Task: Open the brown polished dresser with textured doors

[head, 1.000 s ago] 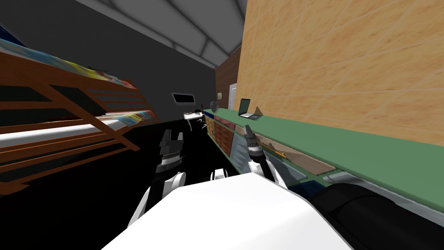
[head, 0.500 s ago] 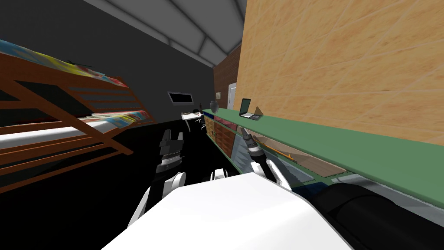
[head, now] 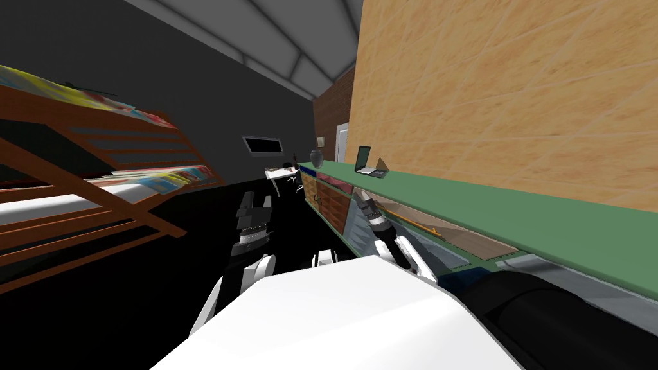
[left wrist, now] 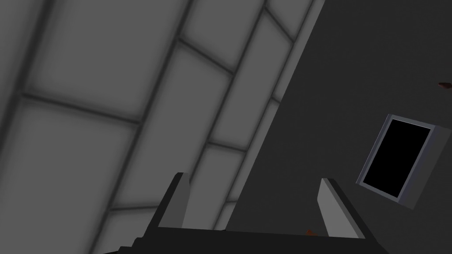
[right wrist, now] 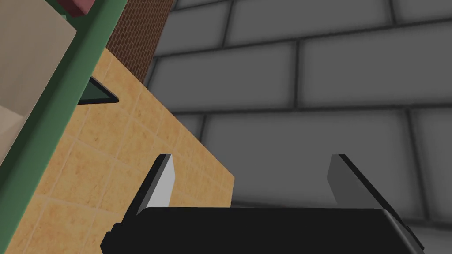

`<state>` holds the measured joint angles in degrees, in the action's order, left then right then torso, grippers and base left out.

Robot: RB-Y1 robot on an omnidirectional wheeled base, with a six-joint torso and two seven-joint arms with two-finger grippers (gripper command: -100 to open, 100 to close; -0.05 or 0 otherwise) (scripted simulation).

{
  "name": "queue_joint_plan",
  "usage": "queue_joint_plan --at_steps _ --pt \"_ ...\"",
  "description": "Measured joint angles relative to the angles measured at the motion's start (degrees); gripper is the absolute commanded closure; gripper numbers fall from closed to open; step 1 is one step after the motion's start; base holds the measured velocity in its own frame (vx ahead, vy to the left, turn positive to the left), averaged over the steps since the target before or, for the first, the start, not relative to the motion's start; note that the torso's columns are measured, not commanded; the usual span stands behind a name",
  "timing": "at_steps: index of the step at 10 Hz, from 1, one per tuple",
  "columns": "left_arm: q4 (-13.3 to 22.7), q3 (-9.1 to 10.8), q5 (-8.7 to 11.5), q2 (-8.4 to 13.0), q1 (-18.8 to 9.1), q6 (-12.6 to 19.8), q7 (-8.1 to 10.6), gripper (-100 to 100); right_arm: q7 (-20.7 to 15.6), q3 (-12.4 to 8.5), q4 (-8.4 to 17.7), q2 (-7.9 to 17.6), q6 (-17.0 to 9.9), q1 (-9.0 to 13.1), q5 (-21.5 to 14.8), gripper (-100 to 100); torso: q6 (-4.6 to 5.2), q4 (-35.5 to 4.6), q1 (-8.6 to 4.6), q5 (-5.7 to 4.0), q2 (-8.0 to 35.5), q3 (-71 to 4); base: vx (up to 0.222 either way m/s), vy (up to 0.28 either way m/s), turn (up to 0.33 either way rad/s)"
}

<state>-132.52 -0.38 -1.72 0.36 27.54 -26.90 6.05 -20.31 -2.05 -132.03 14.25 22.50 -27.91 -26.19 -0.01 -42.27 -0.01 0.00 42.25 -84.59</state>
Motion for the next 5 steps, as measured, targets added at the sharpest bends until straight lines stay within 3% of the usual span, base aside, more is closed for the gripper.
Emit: queue_joint_plan --at_steps 5 --pt "0.0 0.0 0.0 0.0 0.0 0.0 0.0 0 -5.28 -1.68 0.34 2.29 -2.14 -0.49 -7.05 -100 0.02 -0.01 0.0 -0.01 0.03 0.03 0.049 0.063 -0.069"
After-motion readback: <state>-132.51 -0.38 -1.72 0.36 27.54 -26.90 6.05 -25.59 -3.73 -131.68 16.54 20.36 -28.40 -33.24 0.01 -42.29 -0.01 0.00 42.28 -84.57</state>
